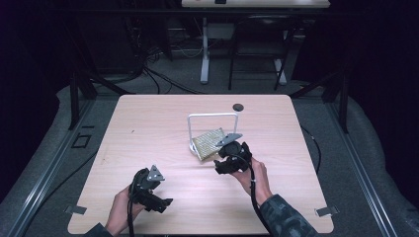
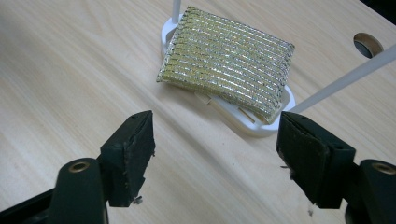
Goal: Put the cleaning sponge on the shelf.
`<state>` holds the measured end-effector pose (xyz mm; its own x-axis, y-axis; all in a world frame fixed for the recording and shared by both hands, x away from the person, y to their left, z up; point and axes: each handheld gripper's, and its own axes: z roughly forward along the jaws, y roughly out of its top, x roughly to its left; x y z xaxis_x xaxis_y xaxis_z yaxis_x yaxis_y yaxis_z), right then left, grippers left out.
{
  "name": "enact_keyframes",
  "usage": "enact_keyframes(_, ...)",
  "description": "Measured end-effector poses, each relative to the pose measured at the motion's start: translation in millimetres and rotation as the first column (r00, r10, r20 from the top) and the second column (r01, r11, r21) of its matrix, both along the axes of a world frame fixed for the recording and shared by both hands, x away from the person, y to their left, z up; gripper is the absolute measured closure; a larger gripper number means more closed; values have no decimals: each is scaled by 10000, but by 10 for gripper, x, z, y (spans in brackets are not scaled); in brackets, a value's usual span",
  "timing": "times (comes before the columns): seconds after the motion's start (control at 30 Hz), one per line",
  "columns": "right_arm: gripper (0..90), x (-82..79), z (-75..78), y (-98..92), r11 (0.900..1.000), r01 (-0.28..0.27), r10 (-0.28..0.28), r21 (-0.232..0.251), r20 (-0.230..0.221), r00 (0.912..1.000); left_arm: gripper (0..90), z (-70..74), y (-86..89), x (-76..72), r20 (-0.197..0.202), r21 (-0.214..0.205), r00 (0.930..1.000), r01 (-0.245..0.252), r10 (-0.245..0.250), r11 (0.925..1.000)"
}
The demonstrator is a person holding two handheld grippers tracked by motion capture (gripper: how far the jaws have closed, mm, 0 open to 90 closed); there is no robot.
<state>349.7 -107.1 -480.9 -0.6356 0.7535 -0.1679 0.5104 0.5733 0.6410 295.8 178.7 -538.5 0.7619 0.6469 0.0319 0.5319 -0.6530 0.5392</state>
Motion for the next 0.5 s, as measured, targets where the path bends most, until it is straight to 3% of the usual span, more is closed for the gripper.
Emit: enact_keyframes(0.5,173,-367,57,-344,9998,-155,151,-131,-281,9995,36,0,-6,2,7,9,10000,-14,14,10000)
